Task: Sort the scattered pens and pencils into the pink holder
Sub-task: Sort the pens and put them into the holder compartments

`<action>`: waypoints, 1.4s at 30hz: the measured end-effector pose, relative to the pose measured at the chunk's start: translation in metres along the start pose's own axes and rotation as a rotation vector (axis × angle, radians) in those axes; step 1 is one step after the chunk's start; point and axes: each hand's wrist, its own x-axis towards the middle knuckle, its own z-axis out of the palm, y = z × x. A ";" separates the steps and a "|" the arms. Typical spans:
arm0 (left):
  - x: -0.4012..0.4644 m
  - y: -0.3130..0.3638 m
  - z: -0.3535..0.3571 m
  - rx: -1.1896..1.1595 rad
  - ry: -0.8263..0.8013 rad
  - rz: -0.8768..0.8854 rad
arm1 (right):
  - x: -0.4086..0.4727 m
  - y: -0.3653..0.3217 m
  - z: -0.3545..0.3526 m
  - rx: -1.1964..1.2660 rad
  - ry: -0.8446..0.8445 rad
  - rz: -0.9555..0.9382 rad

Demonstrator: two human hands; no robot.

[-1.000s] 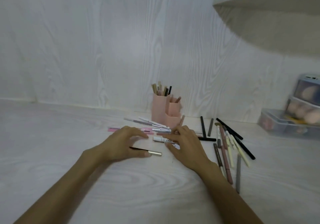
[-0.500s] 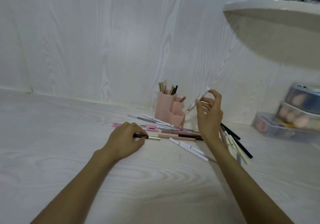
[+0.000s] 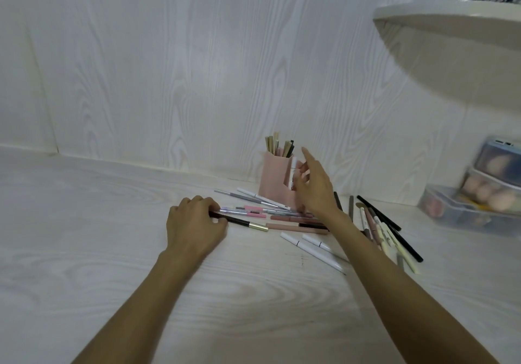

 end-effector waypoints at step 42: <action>-0.005 0.015 0.020 -0.107 -0.073 0.177 | 0.064 0.004 -0.008 -0.194 0.080 0.108</action>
